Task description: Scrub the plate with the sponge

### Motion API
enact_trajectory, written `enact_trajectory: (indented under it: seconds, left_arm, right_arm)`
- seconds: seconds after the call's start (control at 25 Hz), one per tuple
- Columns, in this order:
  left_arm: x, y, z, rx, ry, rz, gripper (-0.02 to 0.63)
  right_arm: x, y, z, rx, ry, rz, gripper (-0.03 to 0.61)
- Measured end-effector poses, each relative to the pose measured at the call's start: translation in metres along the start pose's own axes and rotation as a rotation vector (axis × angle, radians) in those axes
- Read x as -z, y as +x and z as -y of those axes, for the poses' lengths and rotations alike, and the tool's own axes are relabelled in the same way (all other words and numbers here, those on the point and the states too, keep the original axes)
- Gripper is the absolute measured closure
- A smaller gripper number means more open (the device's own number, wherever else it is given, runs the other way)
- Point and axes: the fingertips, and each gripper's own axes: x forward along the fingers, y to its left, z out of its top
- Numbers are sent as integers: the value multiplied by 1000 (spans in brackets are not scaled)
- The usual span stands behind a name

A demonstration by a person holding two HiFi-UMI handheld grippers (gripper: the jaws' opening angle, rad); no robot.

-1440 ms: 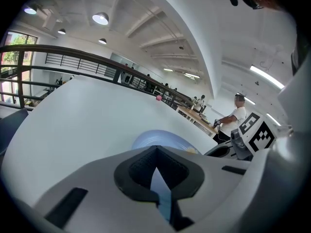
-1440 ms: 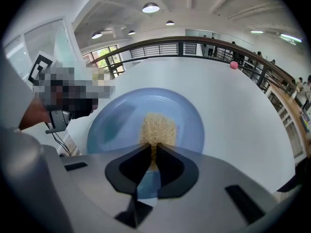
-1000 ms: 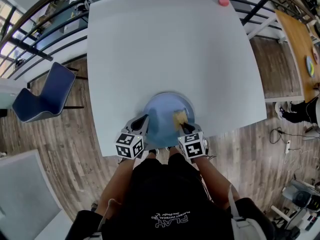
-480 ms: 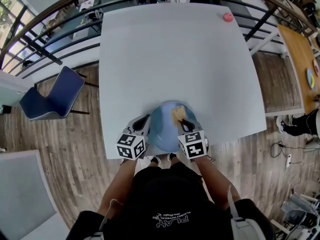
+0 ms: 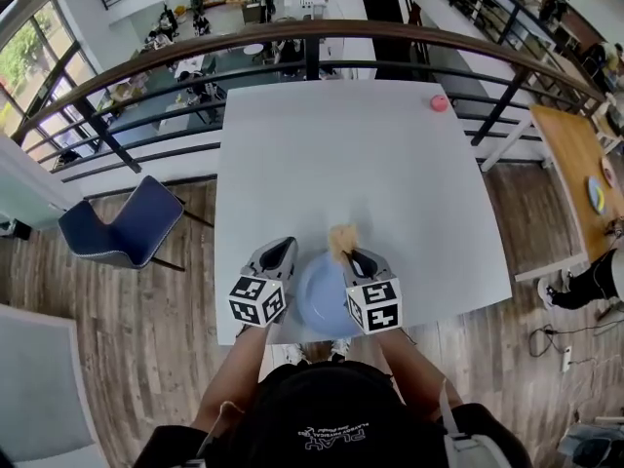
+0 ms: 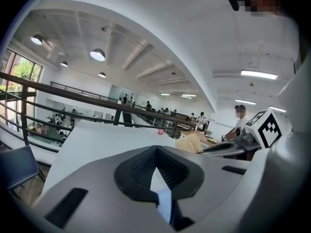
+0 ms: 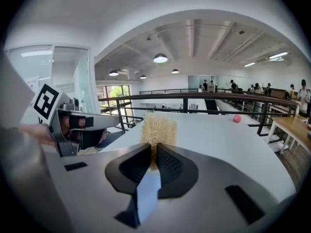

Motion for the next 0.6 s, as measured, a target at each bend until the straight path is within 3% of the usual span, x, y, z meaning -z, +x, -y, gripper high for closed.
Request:
enact_trajectory:
  seconds: [0.4, 0.6]
  left_arm:
    - [-80, -28, 25, 23, 96, 136, 603]
    - [-98, -39, 38, 29, 114, 166, 604]
  right_arm:
    - [-88, -43, -8, 3, -46, 216, 534]
    - [-111, -65, -5, 14, -64, 279, 534]
